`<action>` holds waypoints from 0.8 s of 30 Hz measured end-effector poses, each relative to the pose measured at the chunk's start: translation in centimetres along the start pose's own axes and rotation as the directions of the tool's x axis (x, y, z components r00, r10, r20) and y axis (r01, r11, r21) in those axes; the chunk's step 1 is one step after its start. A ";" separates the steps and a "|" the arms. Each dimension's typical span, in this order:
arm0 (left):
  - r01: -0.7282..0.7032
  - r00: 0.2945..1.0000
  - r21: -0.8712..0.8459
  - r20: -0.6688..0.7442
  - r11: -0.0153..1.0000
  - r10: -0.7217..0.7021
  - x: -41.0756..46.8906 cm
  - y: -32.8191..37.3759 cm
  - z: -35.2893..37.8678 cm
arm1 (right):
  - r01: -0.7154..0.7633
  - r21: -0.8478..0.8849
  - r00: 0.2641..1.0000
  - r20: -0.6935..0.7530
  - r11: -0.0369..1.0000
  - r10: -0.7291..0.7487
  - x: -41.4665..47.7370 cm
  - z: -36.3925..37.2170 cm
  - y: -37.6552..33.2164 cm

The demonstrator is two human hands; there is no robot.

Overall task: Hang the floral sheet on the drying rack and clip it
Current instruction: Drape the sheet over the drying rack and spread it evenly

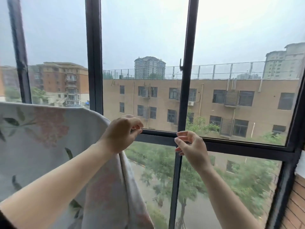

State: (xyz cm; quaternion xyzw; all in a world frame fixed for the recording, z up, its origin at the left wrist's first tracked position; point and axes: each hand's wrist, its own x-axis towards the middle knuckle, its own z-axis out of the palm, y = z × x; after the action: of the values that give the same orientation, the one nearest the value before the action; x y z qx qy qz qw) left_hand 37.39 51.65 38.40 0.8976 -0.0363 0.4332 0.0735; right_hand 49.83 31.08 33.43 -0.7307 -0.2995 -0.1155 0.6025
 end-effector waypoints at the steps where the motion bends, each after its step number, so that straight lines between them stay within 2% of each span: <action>1: 0.008 1.000 0.010 -0.021 1.000 -0.008 -0.5 -0.5 -0.7 | 0.006 0.025 0.999 0.033 1.000 -0.007 -0.1 1.3 -0.3; 6: 0.063 0.991 0.037 -0.124 0.997 -0.058 -3.3 -2.9 -4.5 | 0.058 0.121 0.986 0.151 0.991 -0.076 -1.5 7.2 -2.5; 10: 0.037 0.991 0.034 -0.127 0.999 -0.032 -5.5 -5.0 -7.8 | 0.105 0.120 0.978 0.169 0.987 -0.125 -2.7 11.4 -5.2; 19: 0.055 0.992 -0.032 -0.108 0.998 -0.058 -11.7 -13.7 -15.5 | 0.192 -0.003 0.981 -0.026 0.981 -0.192 -6.0 19.7 -12.4; 24: 0.078 0.993 -0.099 -0.083 0.992 -0.086 -14.8 -19.3 -18.6 | 0.221 -0.132 0.971 -0.059 0.966 -0.230 -7.5 24.7 -15.7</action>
State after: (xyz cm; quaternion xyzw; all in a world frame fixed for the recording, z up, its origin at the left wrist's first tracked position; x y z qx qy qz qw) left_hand 16.29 73.72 36.29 0.8740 -0.0168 0.4664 0.1356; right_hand 30.07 53.79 36.13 -0.7233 -0.3505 -0.2288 0.5492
